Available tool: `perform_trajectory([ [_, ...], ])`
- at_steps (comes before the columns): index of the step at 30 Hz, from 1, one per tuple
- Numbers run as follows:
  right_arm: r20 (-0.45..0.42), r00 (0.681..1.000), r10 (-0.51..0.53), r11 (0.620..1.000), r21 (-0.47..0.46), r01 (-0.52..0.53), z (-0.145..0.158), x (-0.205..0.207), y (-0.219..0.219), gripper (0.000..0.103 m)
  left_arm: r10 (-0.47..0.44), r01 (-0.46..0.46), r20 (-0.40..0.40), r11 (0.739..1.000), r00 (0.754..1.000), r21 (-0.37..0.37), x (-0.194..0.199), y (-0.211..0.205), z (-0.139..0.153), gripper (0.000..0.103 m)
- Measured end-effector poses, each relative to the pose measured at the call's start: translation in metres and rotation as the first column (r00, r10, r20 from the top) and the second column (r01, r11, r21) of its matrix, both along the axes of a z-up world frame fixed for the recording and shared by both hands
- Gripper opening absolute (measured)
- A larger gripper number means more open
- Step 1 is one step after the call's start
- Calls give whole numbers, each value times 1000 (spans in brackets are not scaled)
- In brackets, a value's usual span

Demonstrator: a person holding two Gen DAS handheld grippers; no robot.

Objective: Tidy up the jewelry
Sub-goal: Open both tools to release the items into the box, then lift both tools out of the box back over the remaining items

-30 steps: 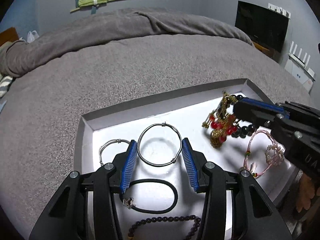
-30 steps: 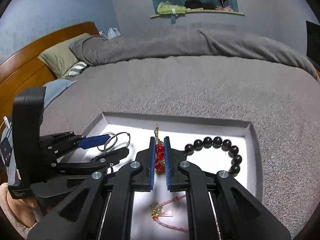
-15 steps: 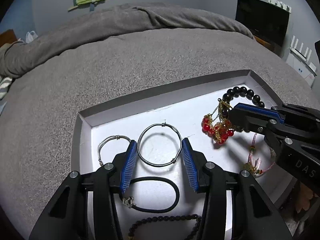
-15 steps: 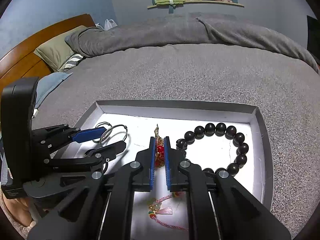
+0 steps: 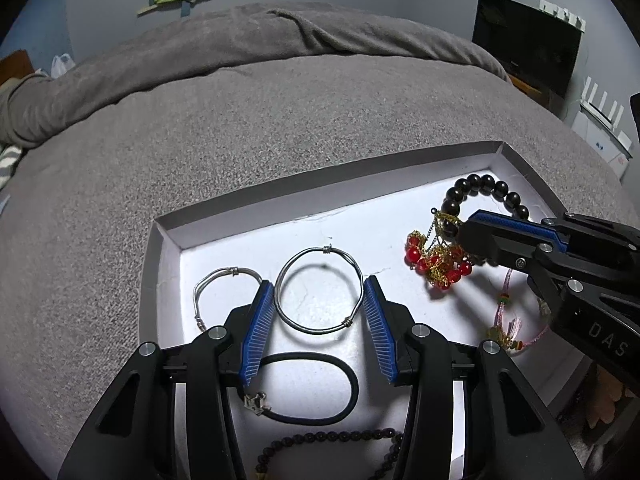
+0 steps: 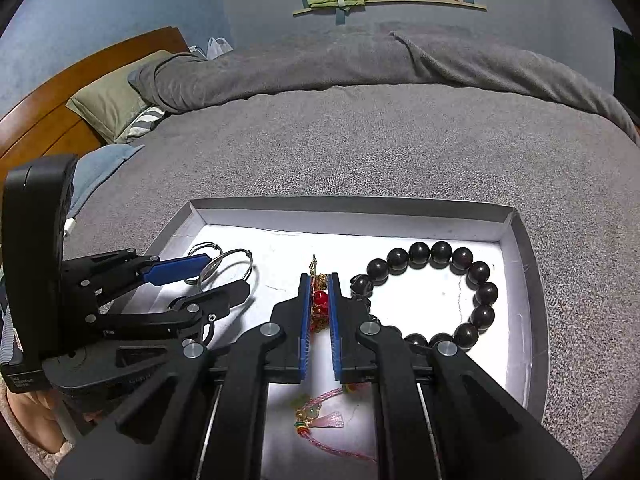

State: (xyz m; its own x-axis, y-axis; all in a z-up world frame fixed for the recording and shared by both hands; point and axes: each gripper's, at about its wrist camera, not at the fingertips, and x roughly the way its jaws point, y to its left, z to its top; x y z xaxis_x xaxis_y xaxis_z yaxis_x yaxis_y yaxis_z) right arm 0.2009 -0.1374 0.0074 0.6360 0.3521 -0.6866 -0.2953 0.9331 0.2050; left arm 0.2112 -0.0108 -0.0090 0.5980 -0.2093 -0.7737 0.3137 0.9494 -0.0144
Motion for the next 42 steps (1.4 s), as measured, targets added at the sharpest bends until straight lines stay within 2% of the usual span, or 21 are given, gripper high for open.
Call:
perform_trajectory([
  [4,6,1000,-5,1000,13,5,1,-2,-3,8,3,-3,5,1000,1000,-6,-1,0,2,52],
  [10,17,999,-30,999,40,29,4,-2,-9,12,4,-4,8,1000,1000,-8,-3,-1,2,52],
  [15,30,998,-53,997,56,51,8,-2,-15,24,5,-5,9,1000,1000,-12,-3,0,2,53],
  [17,35,997,-63,996,62,60,9,-2,-17,32,6,-6,8,1000,1000,-19,-3,1,2,53],
  [21,37,997,-74,996,60,72,11,-3,-20,35,14,-13,13,999,1000,-29,-4,3,5,59],
  [23,42,996,-82,995,67,79,14,-5,-23,47,20,-19,34,999,999,-27,-7,3,9,62],
  [24,48,995,-88,994,71,84,16,-7,-25,49,24,-23,46,999,999,-26,-8,2,11,64],
  [29,91,988,-123,989,97,114,36,-23,-37,72,61,-56,74,997,995,-60,-16,7,20,65],
  [30,98,987,-130,988,102,120,40,-28,-39,73,70,-65,78,996,994,-65,-18,7,22,68],
  [31,105,985,-136,986,109,124,44,-32,-40,78,78,-72,84,995,993,-67,-22,9,24,77],
  [34,120,983,-142,983,132,126,55,-45,-46,89,86,-80,102,995,991,-62,-32,5,29,79],
  [39,127,978,-165,977,157,144,64,-66,-58,95,96,-91,118,995,988,-47,-49,-3,36,80],
  [42,119,975,-187,972,163,166,63,-77,-68,97,97,-91,131,995,987,-47,-60,-6,43,90],
])
